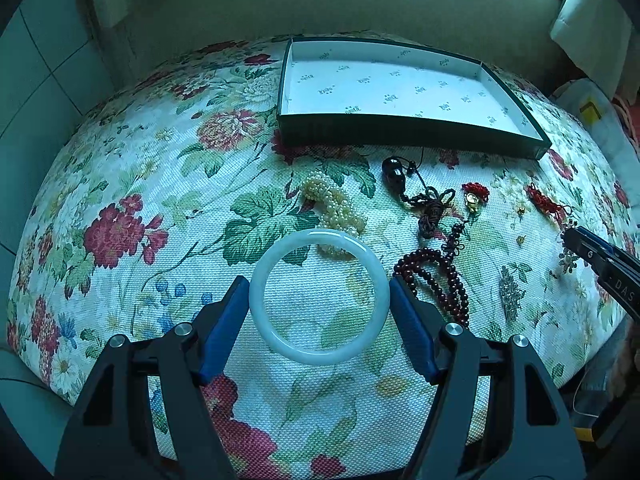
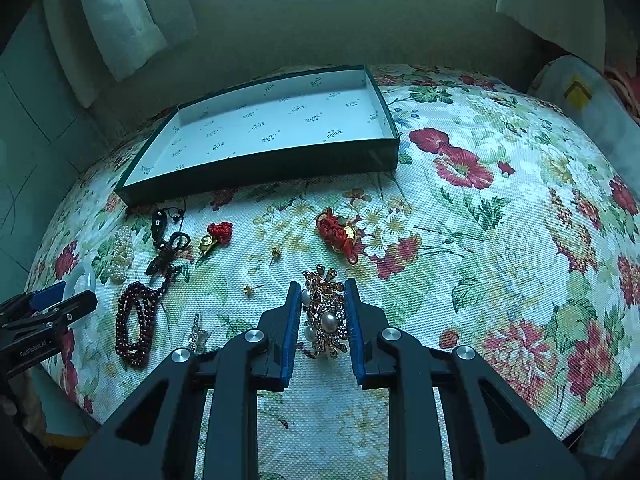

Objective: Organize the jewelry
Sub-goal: 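Carry the bangle and brooch into the green box with both tools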

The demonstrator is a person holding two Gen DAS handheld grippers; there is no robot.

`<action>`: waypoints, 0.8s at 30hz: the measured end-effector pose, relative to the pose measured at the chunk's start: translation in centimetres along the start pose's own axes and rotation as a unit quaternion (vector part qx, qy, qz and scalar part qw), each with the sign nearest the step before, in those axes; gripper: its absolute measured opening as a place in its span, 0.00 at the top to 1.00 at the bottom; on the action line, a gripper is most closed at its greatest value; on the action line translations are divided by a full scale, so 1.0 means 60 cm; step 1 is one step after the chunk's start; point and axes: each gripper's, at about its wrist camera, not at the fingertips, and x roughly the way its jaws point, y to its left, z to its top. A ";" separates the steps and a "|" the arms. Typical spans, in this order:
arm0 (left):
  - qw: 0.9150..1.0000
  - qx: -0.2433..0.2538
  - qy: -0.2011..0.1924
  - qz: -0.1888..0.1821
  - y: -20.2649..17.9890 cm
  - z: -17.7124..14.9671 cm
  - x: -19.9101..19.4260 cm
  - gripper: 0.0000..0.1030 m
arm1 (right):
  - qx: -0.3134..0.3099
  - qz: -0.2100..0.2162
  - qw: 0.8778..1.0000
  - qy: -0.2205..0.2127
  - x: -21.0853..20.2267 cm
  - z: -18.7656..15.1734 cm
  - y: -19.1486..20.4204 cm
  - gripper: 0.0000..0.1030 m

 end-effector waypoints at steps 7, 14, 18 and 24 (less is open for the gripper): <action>1.000 0.006 -0.019 -0.005 -0.005 0.029 -0.012 0.32 | -0.001 0.009 1.000 -0.021 -0.024 0.024 0.004 0.78; 0.999 0.009 -0.048 -0.021 -0.018 0.096 -0.024 0.32 | 0.000 0.021 0.998 -0.061 -0.046 0.090 0.006 0.78; 0.996 0.018 -0.080 -0.017 -0.032 0.154 -0.031 0.32 | -0.001 0.027 0.995 -0.092 -0.051 0.148 0.010 0.78; 0.993 0.022 -0.115 -0.016 -0.051 0.248 -0.015 0.32 | -0.003 0.027 0.992 -0.123 -0.023 0.228 0.012 0.78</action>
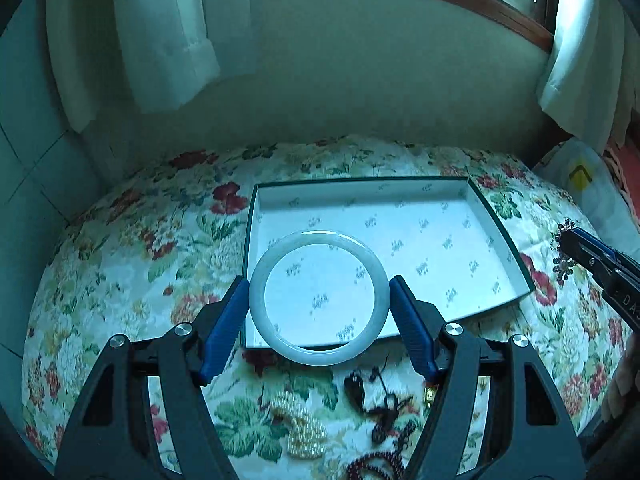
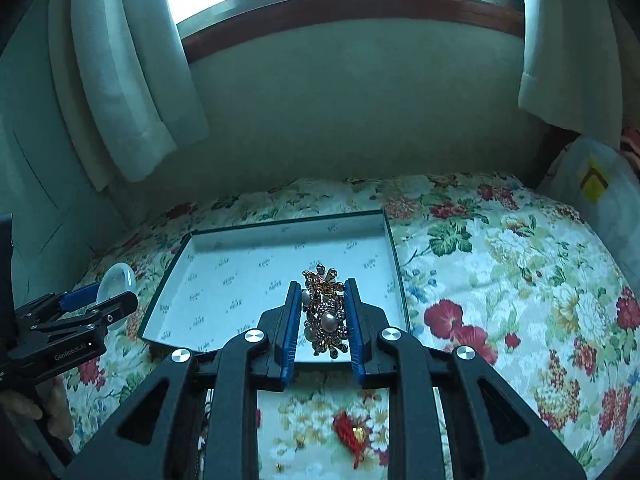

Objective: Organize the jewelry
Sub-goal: 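Carry the bangle and brooch into the green box with both tools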

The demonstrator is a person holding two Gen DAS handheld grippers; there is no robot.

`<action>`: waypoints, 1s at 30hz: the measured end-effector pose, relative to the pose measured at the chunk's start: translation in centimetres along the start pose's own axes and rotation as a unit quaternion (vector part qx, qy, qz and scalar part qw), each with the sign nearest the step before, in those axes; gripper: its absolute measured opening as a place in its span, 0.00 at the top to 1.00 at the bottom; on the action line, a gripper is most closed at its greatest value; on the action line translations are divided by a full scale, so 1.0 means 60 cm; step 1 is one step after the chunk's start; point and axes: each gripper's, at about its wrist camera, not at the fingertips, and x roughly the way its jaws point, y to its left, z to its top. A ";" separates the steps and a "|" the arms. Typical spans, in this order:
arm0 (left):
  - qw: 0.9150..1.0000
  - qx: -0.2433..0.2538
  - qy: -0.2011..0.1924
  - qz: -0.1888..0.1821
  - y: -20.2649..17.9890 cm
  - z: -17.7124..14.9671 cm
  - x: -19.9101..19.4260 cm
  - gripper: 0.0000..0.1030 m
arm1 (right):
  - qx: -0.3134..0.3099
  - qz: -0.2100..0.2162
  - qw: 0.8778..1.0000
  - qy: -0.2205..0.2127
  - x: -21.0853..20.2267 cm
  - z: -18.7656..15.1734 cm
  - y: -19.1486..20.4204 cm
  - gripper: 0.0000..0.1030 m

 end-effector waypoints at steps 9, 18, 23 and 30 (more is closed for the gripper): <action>0.999 -0.005 0.038 -0.008 -0.013 0.021 0.133 0.32 | 0.001 -0.015 0.998 0.057 0.127 -0.004 -0.025 0.78; 0.997 0.000 0.077 -0.001 -0.017 -0.014 0.195 0.31 | -0.001 -0.028 0.993 0.112 0.195 -0.050 -0.043 0.78; 0.996 -0.002 0.086 -0.002 -0.014 -0.023 0.207 0.31 | -0.003 -0.029 0.993 0.119 0.204 -0.052 -0.046 0.78; 0.995 -0.003 0.095 0.003 -0.014 -0.031 0.220 0.31 | -0.004 -0.035 0.992 0.119 0.211 -0.054 -0.047 0.78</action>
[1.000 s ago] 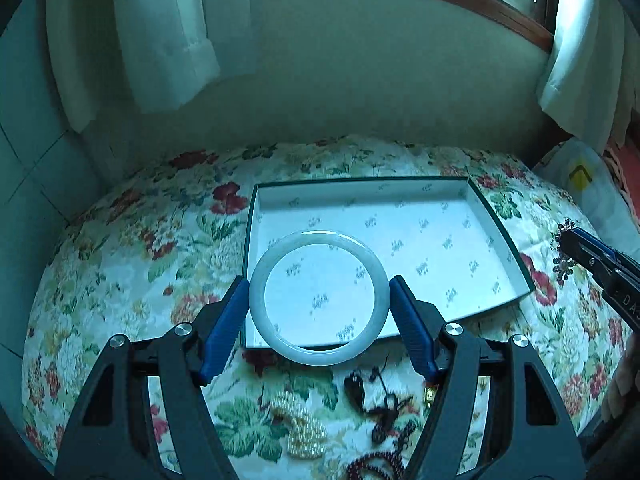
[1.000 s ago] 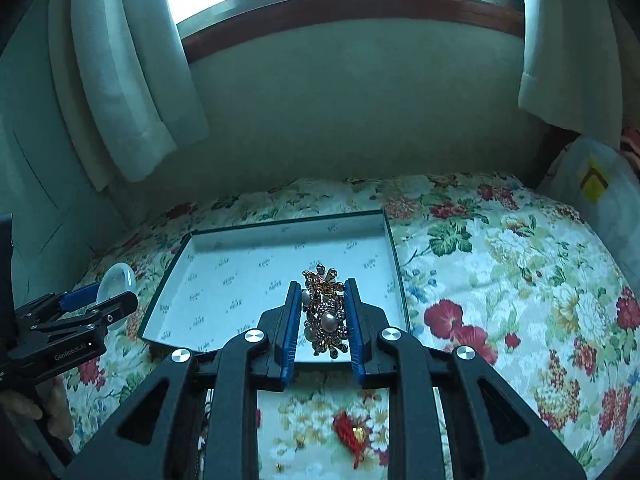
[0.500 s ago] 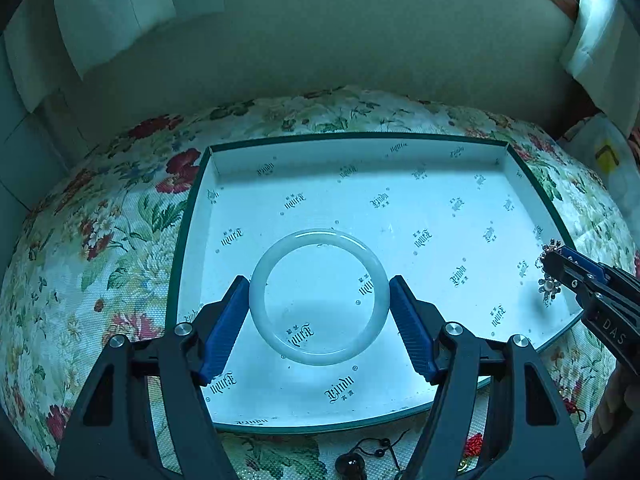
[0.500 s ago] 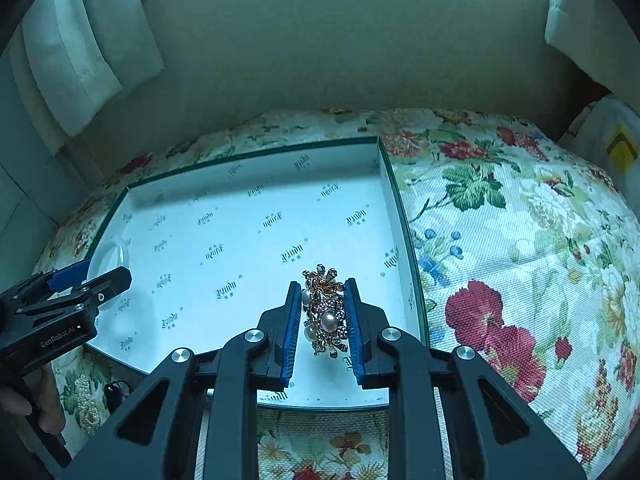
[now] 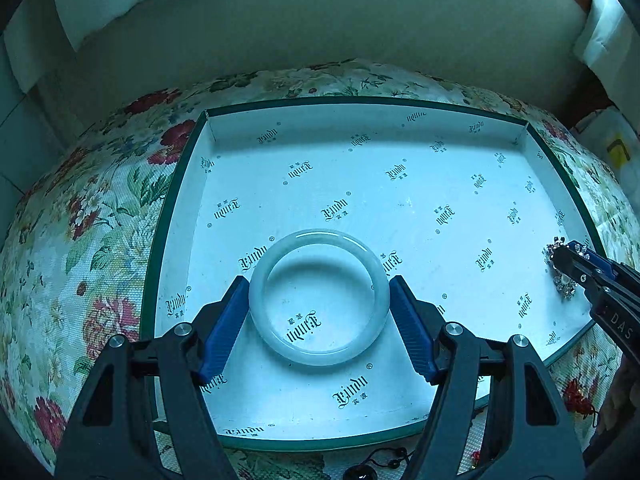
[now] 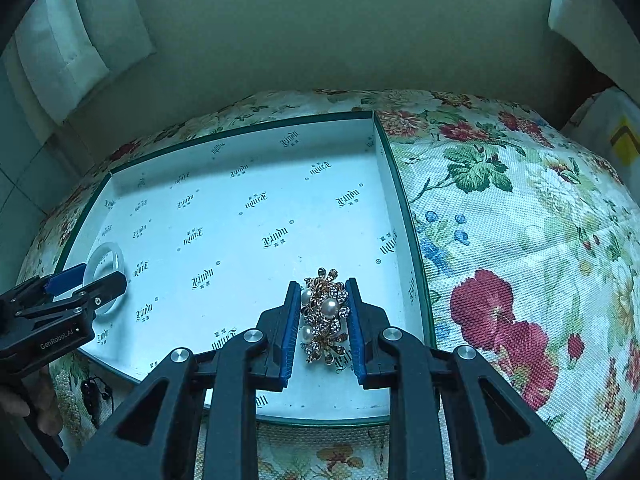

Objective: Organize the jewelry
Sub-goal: 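Carry the bangle and brooch into the green box with both tools, then open both tools to release the bangle and brooch in the box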

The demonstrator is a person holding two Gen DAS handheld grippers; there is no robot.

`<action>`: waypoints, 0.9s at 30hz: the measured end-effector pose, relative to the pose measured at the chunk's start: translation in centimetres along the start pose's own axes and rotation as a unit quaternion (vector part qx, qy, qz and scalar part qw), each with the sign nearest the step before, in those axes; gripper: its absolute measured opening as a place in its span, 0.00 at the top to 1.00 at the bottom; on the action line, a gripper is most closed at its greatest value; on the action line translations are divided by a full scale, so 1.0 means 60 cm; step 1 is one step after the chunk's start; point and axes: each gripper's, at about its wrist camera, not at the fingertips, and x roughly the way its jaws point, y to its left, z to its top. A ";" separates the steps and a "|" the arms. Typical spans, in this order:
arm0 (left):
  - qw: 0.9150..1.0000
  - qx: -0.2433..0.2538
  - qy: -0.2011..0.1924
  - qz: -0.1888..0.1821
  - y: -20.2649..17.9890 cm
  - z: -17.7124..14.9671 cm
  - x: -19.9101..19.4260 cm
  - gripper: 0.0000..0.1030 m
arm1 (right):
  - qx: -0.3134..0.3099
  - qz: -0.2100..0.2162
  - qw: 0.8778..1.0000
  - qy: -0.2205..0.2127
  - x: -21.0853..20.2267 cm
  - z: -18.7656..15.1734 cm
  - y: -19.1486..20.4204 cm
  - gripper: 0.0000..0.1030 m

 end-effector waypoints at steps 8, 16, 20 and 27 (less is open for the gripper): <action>1.000 0.010 -0.007 0.004 -0.005 -0.002 -0.001 0.24 | -0.005 0.009 1.000 -0.009 -0.006 0.002 0.004 0.47; 1.000 0.014 -0.013 0.005 -0.009 0.005 -0.014 0.21 | -0.006 0.000 1.000 -0.015 -0.014 0.003 0.005 0.44; 1.000 0.013 -0.022 0.004 -0.008 0.006 -0.032 0.16 | -0.005 0.002 1.000 -0.027 -0.032 0.009 0.006 0.44; 0.999 0.007 -0.034 0.003 -0.002 -0.002 -0.086 0.16 | -0.010 0.008 0.999 -0.051 -0.091 0.009 0.018 0.44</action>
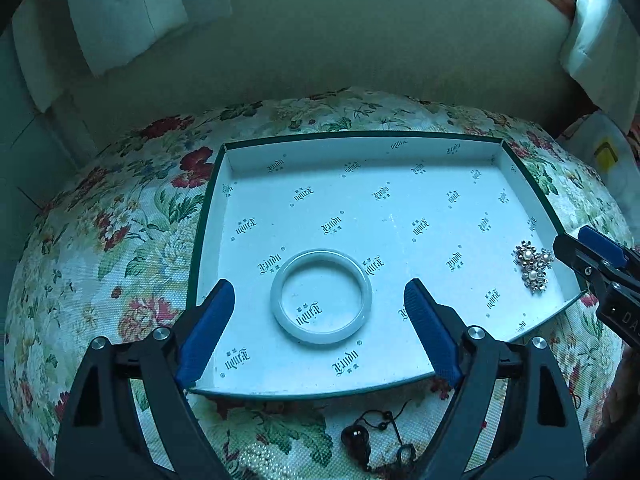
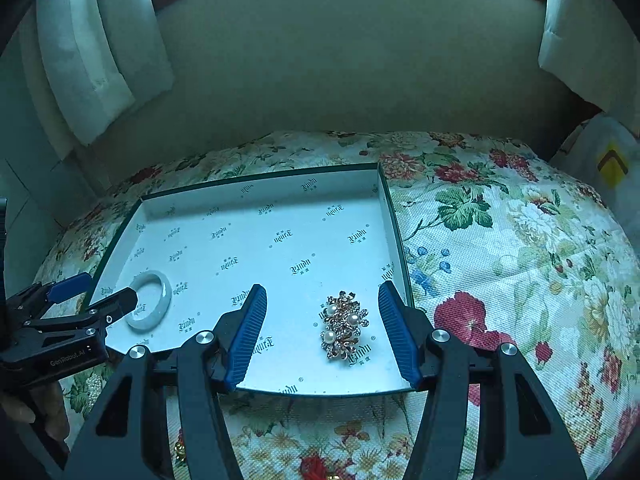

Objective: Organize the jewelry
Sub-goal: 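Open both tools to release the bangle and brooch in the box, then grasp the rhinestone pin with the right tool while the left tool grasps the red bead necklace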

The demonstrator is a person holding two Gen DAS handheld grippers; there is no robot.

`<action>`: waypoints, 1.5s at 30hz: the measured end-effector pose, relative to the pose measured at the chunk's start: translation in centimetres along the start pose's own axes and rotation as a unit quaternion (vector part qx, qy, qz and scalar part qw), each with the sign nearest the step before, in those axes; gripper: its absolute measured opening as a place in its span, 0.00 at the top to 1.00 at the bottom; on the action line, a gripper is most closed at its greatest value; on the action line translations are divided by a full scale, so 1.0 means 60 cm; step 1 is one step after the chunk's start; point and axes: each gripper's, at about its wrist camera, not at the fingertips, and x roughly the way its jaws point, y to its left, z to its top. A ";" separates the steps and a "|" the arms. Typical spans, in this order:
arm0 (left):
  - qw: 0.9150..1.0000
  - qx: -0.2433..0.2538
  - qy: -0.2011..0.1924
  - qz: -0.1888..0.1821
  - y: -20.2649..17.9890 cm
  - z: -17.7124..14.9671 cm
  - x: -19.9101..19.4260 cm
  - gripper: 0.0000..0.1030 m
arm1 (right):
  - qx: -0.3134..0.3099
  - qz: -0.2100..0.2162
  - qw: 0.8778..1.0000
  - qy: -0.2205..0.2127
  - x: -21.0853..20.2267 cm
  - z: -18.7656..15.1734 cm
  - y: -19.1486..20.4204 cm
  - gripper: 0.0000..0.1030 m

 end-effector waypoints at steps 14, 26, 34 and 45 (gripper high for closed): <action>1.000 -0.010 0.018 -0.010 -0.003 -0.107 -0.103 0.16 | -0.002 0.011 1.000 0.029 -0.101 -0.115 0.020 0.44; 0.999 -0.014 0.042 0.000 0.005 -0.209 -0.142 0.16 | -0.017 0.034 0.997 0.071 -0.130 -0.215 0.058 0.53; 0.998 -0.021 0.057 0.015 0.021 -0.251 -0.146 0.16 | -0.040 0.052 0.993 0.098 -0.122 -0.261 0.102 0.62; 0.998 -0.027 0.058 0.015 0.030 -0.255 -0.145 0.16 | -0.065 0.060 0.990 0.111 -0.098 -0.274 0.140 0.70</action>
